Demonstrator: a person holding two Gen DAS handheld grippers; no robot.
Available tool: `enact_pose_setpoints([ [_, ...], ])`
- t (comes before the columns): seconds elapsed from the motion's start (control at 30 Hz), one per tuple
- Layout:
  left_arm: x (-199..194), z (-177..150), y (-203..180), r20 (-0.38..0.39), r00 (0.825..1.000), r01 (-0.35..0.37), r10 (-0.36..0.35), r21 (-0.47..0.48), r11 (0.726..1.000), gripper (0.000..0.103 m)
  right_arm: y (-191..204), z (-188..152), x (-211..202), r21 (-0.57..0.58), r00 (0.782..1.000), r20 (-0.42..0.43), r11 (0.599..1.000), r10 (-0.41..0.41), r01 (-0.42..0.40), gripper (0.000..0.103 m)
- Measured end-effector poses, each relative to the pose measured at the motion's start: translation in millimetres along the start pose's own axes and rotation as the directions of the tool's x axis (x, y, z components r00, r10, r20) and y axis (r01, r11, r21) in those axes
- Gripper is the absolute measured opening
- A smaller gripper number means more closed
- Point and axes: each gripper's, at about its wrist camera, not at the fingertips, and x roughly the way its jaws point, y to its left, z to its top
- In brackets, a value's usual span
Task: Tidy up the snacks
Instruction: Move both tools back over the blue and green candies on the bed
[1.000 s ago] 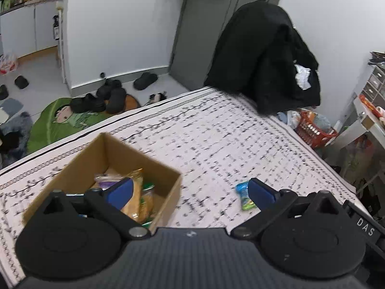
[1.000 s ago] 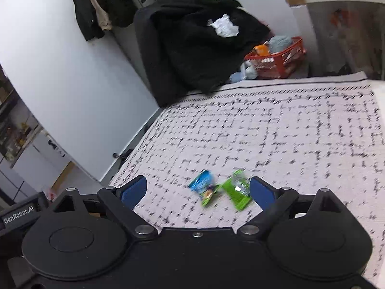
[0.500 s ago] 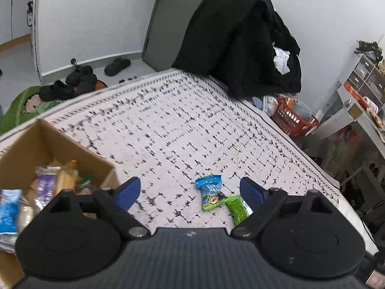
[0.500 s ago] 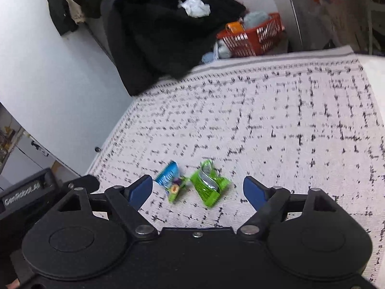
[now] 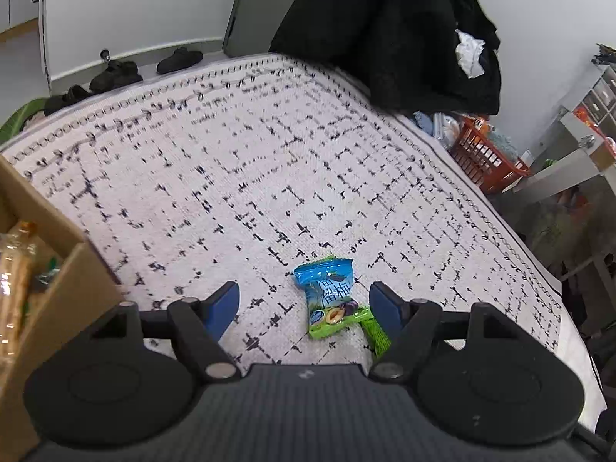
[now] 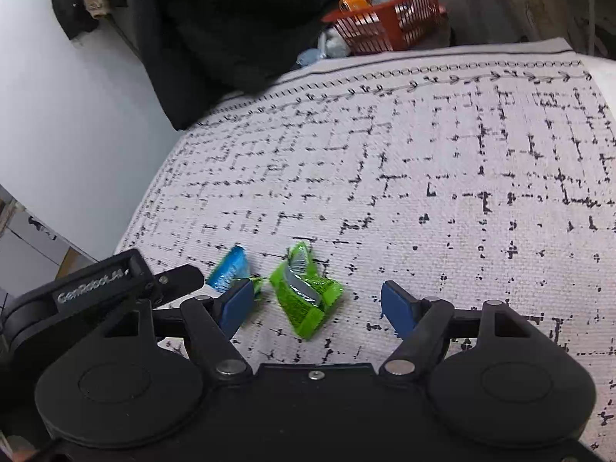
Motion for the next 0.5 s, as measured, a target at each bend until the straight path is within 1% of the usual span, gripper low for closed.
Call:
enact_pose_setpoints([
  [0.2,27.3,0.1,-1.4,-0.037,0.999,0.0,0.0,-0.012,1.0,0.074,-2.5,0.3,12.6,-0.004,1.0,-0.008,1.0,-0.025,0.025,0.073],
  [0.43,45.4,0.8,-6.6,-0.071,0.997,0.014,-0.014,-0.006,1.0,0.074,2.1,1.1,22.7,-0.026,0.999,0.007,0.998,-0.054,0.054,0.073],
  [0.5,48.5,1.9,-8.0,-0.074,0.997,0.01,-0.011,-0.005,1.0,0.072,4.4,1.0,23.8,-0.04,0.998,0.01,0.997,-0.059,0.059,0.073],
])
